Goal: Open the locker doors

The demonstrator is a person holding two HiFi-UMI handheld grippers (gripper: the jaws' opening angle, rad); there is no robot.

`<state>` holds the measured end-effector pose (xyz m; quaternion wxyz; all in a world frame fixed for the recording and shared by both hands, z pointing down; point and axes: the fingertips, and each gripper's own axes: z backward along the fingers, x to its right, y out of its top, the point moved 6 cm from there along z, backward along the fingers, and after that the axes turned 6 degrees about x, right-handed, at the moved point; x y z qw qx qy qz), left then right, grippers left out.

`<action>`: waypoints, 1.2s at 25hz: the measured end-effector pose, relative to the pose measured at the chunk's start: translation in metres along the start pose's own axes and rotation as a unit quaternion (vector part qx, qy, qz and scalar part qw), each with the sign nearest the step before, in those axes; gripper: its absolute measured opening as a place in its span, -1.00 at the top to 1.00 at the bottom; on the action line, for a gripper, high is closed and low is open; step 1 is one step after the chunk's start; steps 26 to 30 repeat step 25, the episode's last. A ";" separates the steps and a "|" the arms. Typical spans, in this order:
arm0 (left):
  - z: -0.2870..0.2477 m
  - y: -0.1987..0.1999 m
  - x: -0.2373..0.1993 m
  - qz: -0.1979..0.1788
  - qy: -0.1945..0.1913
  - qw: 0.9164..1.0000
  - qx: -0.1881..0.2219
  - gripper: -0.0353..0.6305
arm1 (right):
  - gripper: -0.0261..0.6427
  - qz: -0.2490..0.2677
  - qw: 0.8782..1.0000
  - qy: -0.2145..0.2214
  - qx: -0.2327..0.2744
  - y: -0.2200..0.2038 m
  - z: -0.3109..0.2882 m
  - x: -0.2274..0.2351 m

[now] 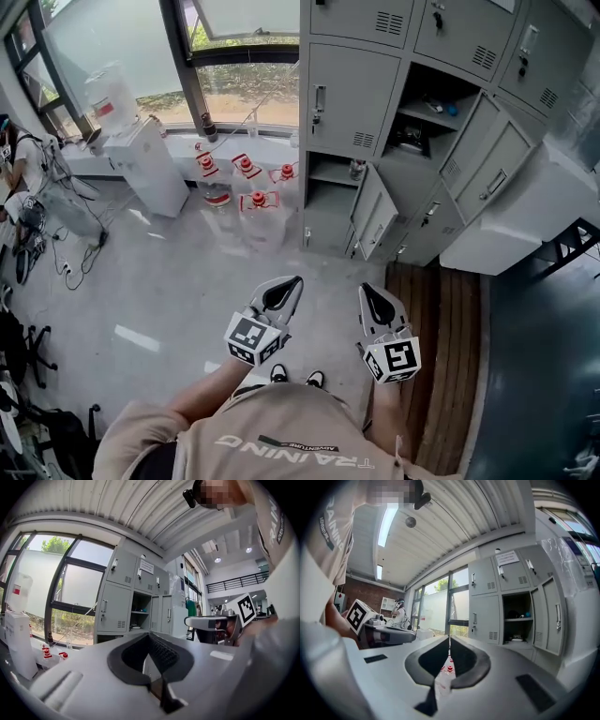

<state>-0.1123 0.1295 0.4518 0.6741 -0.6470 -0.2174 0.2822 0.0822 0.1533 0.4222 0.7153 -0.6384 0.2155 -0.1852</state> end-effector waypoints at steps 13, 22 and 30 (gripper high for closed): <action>0.028 -0.003 -0.012 0.013 -0.007 1.000 0.002 0.88 | 0.88 -0.006 1.000 -0.004 -0.028 -0.008 0.005 -0.040; 0.022 -0.002 0.008 -0.001 -0.028 1.000 0.002 0.88 | 0.88 -0.020 0.999 -0.019 -0.023 -0.005 0.023 -0.035; 0.019 -0.002 0.014 -0.009 -0.031 0.999 0.004 0.88 | 0.88 -0.020 0.999 -0.017 -0.025 -0.008 0.027 -0.034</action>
